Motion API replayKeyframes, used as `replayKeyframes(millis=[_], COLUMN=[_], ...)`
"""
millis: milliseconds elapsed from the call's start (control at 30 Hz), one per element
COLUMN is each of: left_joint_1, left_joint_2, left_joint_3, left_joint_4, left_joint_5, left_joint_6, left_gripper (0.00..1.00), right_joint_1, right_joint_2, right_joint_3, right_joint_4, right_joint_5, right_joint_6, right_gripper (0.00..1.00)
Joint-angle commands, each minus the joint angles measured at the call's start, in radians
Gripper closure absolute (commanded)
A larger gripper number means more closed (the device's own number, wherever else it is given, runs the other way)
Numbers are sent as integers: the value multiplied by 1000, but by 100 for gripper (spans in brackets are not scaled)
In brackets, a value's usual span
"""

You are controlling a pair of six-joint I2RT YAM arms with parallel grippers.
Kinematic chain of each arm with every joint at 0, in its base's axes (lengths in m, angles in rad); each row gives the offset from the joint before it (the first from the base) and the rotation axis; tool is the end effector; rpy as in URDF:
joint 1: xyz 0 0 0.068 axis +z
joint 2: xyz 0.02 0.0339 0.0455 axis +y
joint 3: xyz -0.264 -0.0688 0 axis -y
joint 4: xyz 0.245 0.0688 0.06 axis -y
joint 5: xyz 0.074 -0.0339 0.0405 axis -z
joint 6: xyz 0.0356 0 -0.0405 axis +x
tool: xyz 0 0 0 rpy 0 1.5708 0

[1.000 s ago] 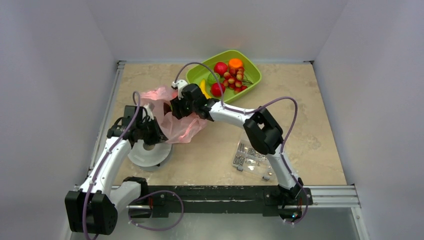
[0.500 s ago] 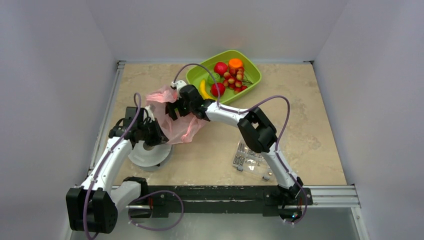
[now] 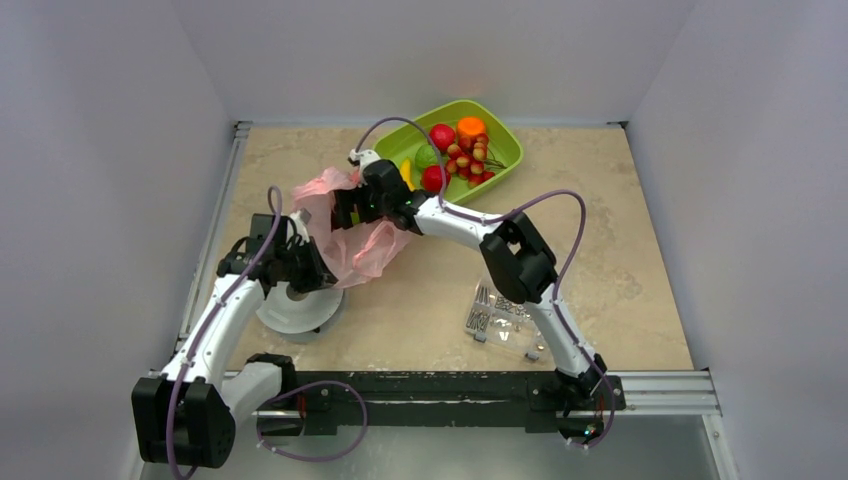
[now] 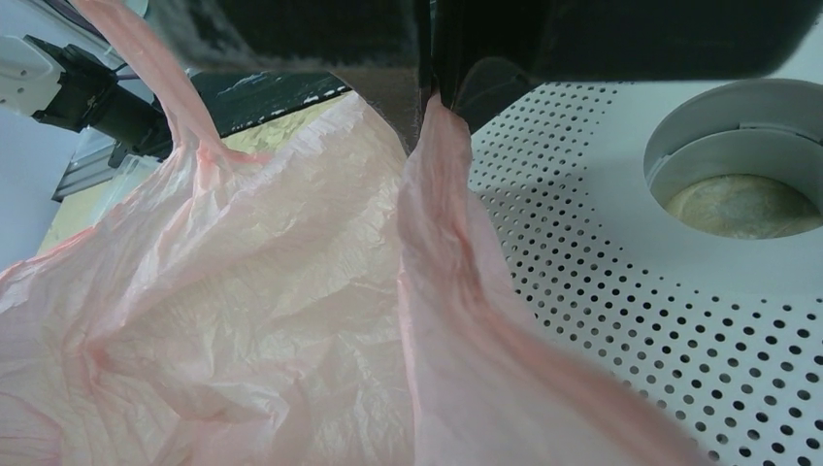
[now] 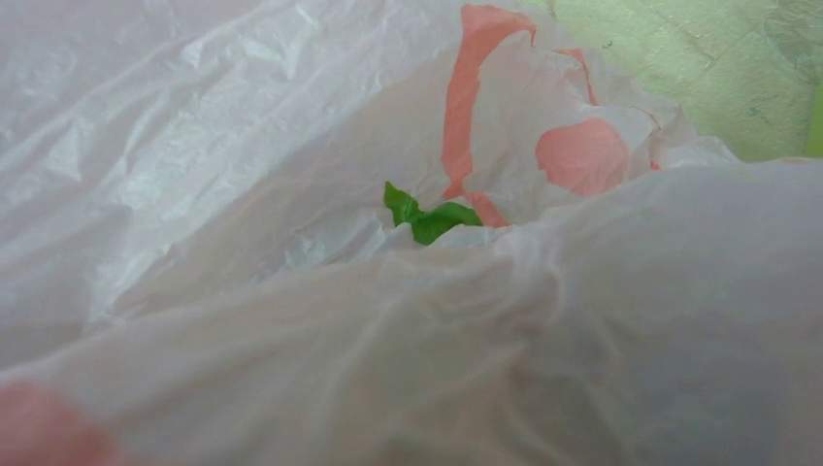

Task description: Take the fake fruits out of the plastic bag

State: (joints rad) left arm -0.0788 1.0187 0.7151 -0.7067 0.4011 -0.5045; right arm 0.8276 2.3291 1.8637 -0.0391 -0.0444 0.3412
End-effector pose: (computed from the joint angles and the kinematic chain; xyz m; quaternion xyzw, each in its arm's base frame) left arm 0.1883 -0.0288 0.2319 -0.1451 0.9321 -0.2613 0.2046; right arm 0.3665 0.4011 0.1959 -0.2183 0.8329 0.2963 0.4132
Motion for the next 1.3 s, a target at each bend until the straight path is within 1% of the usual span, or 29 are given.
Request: replayKeyframes(millis=[0,167,333,400,567,633,700,800,967,1100,1133,1267], left_joint_1=[5,5,5,5,5,5,5,5,4,5,5,5], left_joint_2=[-30,-49,-72,-66,-42,-41,-41,-38,-27,-4,2,30], left_joint_3=[38,81,89,92,94,91,86,78,63,55,55,59], left_joint_4=[-43,-135,-180,-181,-178,-176,-168,-158,-116,-81,-77,-66], left_joint_5=[-9,-46,-77,-76,-46,-45,-37,-24,19,65,65,75], left_joint_6=[7,19,16,17,30,32,32,32,33,38,41,55], left_gripper=[100,100,100,100,100,100,100,100,100,100,100,100], right_joint_1=[-4,-3,-1,7,44,49,49,50,50,49,48,48], right_joint_2=[-27,29,24,15,11,17,30,29,-49,-104,-116,-168], right_joint_3=[73,108,63,22,-64,-90,-82,-48,-39,-33,-32,-47], right_joint_4=[-32,-65,-68,-52,-23,-6,-7,-31,-16,7,8,31], right_joint_5=[39,115,119,100,117,136,174,193,164,100,99,89], right_joint_6=[-29,-157,-230,-243,-278,-280,-274,-263,-240,-223,-222,-205], right_gripper=[7,17,27,27,19,18,20,34,55,78,82,87])
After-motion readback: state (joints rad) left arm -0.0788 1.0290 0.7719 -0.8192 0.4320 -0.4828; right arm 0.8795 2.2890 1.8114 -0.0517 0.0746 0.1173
